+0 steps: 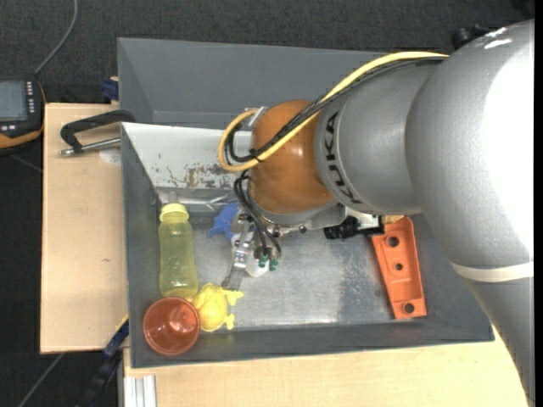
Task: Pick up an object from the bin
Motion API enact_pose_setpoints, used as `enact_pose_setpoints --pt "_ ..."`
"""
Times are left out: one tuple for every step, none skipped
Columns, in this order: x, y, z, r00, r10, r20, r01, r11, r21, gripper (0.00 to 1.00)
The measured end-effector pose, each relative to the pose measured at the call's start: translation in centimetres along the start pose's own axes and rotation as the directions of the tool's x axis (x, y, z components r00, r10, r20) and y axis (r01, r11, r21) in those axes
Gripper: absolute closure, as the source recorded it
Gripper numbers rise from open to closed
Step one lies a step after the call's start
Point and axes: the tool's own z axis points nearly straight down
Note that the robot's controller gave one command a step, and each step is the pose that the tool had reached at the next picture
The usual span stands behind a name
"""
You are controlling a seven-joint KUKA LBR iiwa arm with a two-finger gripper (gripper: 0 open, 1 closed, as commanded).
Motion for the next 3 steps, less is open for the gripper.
enact_pose_setpoints --pt "-0.1 -3.2 -0.7 0.998 0.061 0.007 -0.061 0.998 0.000 0.00" --pt "-4.0 -4.1 0.3 0.989 0.149 0.003 -0.149 0.989 -0.007 0.00" --pt "-6.3 -6.0 2.1 0.999 0.037 0.008 -0.037 0.999 0.000 0.00"
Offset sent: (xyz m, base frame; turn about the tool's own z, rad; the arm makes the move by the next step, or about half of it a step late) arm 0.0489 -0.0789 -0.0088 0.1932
